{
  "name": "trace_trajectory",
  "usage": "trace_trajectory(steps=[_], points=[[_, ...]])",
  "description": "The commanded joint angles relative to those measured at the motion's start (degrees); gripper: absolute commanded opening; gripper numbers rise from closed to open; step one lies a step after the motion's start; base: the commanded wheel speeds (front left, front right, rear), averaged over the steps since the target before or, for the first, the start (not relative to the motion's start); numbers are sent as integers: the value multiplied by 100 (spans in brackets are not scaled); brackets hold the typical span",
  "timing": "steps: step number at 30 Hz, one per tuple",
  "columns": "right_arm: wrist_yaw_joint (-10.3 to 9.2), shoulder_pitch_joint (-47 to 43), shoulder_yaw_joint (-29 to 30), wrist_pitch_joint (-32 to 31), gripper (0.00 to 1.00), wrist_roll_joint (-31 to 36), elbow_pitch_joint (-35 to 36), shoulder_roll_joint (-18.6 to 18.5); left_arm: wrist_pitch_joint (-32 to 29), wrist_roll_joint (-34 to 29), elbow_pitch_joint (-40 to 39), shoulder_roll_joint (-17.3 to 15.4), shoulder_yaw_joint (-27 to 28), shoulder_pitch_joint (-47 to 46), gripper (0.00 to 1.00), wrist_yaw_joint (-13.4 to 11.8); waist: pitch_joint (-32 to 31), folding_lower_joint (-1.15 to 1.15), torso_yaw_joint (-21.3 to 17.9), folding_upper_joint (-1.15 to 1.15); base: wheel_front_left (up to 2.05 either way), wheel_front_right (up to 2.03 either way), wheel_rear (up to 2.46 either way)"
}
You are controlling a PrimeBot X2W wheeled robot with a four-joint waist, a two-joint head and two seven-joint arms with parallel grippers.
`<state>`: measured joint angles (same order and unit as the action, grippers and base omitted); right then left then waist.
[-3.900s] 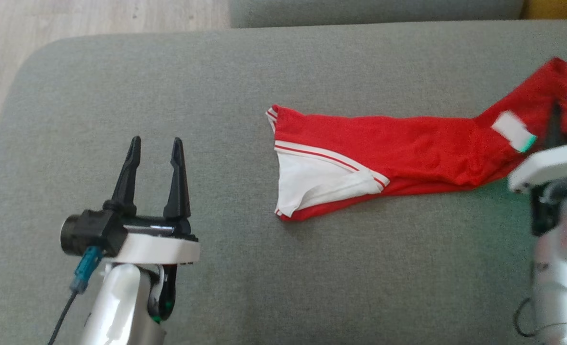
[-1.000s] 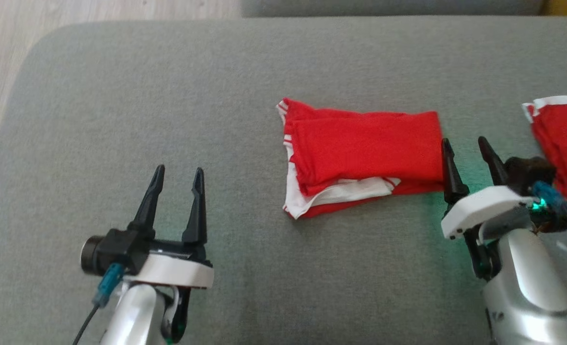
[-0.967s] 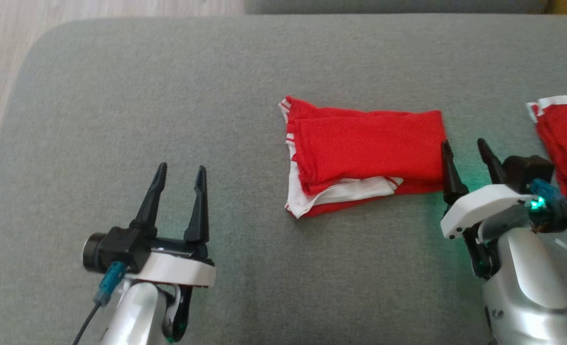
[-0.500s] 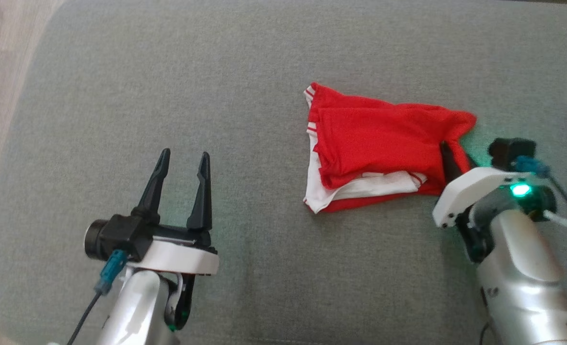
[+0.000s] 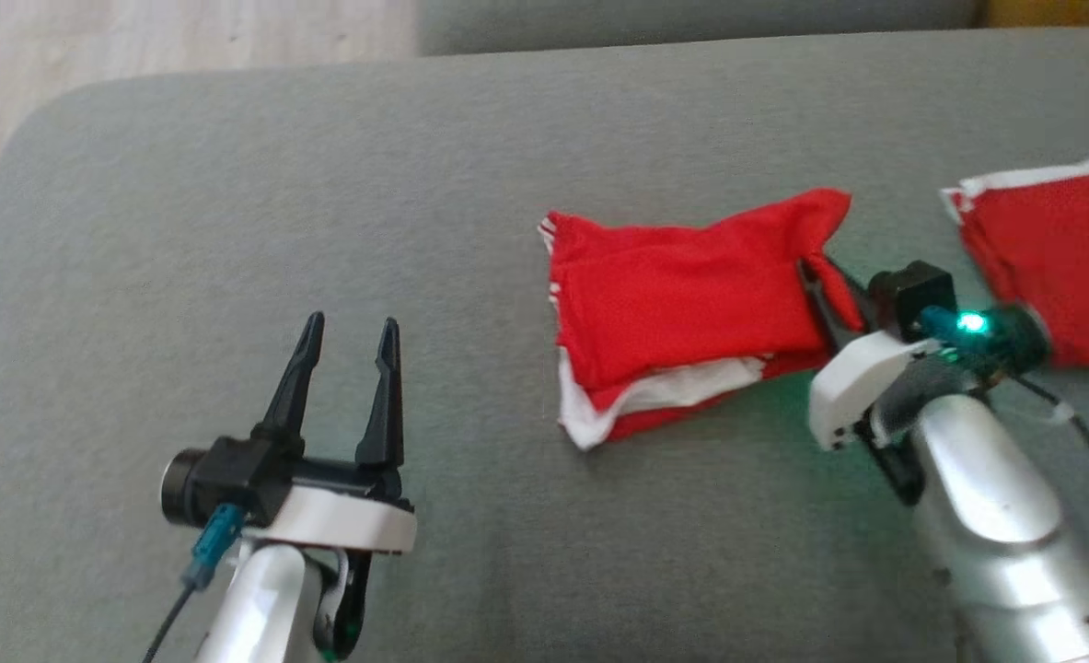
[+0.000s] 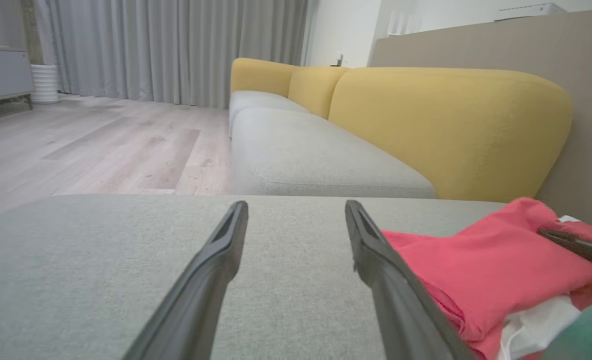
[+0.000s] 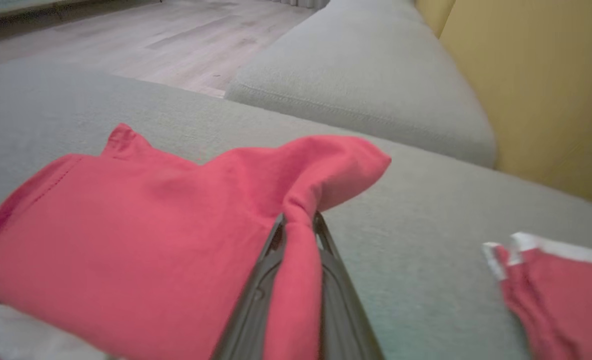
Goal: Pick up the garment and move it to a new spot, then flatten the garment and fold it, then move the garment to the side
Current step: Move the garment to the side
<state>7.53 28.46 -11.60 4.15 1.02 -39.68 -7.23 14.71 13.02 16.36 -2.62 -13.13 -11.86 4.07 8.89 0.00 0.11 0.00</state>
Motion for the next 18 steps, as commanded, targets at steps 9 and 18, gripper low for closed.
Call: trace_trajectory(steps=[9,18], points=[[-4,502,-553,-428,0,-63,848,-1892,29,-189,-241,-26,154,-307,100,64,412,0,-714,0,0,0,0],[-4,899,215,-562,0,-202,458,-3166,29,-117,-275,-26,174,-673,100,170,973,0,-675,0,0,0,0]])
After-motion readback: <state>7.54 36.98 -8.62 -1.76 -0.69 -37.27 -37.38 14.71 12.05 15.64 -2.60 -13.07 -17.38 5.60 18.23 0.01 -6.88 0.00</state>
